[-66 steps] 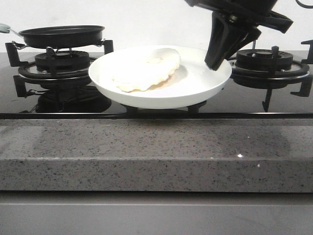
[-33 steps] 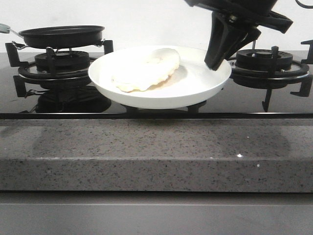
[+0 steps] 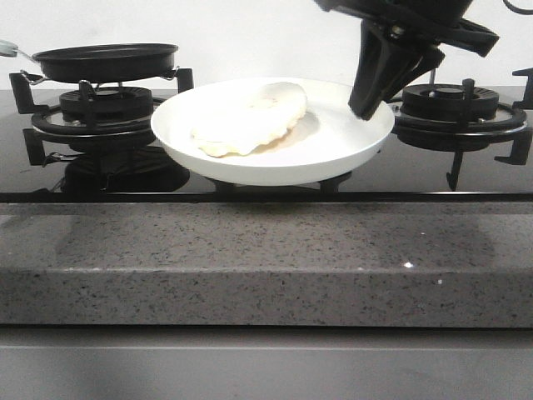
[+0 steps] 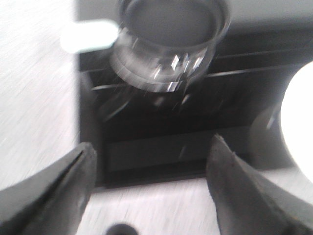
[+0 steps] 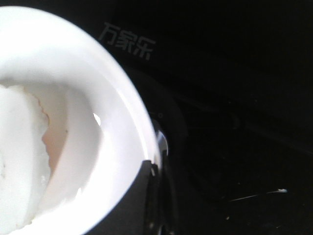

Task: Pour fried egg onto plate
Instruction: 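Release the pan handle and withdraw the left gripper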

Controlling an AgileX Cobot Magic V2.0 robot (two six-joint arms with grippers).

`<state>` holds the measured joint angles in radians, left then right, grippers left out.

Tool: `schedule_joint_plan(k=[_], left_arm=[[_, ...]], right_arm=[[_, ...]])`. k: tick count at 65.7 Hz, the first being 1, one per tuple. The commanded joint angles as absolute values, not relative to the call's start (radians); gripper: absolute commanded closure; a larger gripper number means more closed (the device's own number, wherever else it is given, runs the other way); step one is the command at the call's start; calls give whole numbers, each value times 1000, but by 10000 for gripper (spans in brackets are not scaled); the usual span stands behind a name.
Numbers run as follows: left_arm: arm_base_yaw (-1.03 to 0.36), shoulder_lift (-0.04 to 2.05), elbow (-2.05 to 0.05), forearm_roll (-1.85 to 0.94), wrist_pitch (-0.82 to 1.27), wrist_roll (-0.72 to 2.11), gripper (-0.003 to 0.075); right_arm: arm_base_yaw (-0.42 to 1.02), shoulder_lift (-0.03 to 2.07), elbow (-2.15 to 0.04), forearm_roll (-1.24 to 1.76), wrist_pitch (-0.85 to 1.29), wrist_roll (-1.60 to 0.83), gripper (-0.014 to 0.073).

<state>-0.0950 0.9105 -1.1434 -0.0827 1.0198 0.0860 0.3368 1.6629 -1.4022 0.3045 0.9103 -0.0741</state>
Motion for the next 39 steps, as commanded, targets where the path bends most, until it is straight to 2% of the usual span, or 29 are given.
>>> schedule_joint_plan(k=[1,21,39], left_arm=[[-106,827,-1103,-66,948,60,251],[-106,639,-947,-66,939,60,251],[-106,623,-943,-66,946,60,251]], right_arm=[[336,1612,-1432,310,885,-79,662],[336,1612,-1432,310,885,-79,662],[336,1612,-1432,310,885,-79,662]])
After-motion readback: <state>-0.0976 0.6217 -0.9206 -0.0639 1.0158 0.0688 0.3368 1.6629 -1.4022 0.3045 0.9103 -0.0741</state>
